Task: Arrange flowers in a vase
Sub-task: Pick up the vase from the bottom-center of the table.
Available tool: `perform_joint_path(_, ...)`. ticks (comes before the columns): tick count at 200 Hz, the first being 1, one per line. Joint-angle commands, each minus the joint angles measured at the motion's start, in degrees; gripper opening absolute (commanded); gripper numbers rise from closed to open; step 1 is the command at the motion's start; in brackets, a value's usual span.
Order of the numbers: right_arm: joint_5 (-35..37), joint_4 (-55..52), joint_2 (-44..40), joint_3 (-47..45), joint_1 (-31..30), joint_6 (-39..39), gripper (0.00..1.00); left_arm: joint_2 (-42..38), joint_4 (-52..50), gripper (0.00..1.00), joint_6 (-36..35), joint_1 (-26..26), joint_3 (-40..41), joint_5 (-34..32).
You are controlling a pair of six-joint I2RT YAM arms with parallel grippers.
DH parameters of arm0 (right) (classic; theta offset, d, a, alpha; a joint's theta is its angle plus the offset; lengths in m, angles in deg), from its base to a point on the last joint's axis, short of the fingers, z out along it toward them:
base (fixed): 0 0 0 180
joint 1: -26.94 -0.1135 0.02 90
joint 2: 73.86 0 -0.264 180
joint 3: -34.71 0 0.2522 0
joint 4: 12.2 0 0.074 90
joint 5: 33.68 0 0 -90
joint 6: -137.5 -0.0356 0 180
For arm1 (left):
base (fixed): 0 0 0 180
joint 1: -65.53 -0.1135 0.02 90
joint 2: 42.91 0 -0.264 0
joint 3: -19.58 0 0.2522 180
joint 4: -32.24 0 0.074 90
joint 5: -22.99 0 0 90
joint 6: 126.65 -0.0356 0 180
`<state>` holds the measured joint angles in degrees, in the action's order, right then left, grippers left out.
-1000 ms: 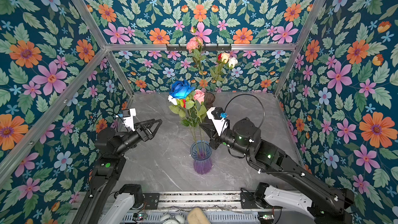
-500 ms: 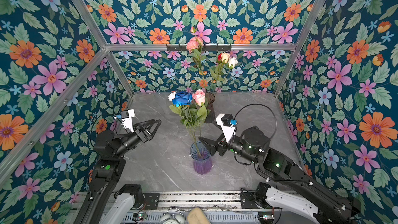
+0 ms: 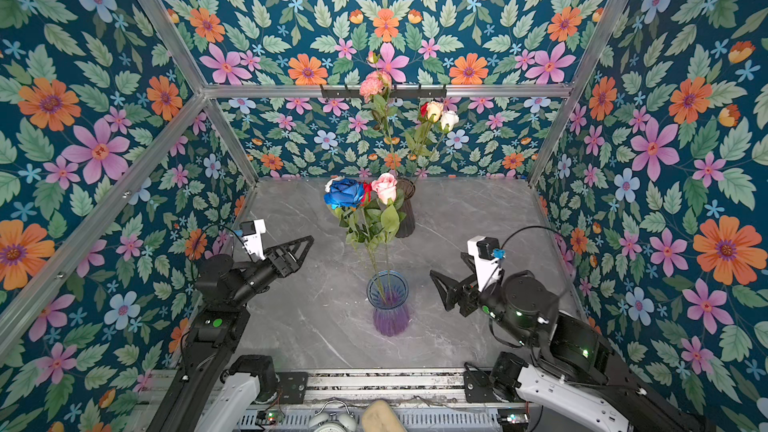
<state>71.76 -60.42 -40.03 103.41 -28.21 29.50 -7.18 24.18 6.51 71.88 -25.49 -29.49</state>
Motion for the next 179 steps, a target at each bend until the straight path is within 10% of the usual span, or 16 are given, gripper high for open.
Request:
perform_joint_path(1,-1.28,-11.32,8.00,3.21,0.99,-6.24,0.92,0.98,2.96,0.99,0.12,-0.03,-0.24,-0.26)
perform_joint_path(45,-31.90,-10.24,21.56,5.84,13.83,-8.66,0.86,0.54,4.95,0.98,1.91,-0.02,1.33,0.62)
perform_joint_path(179,-41.08,-8.70,36.78,11.98,15.86,-12.08,0.40,-1.88,0.99,0.88,-1.67,-0.09,0.90,3.33)
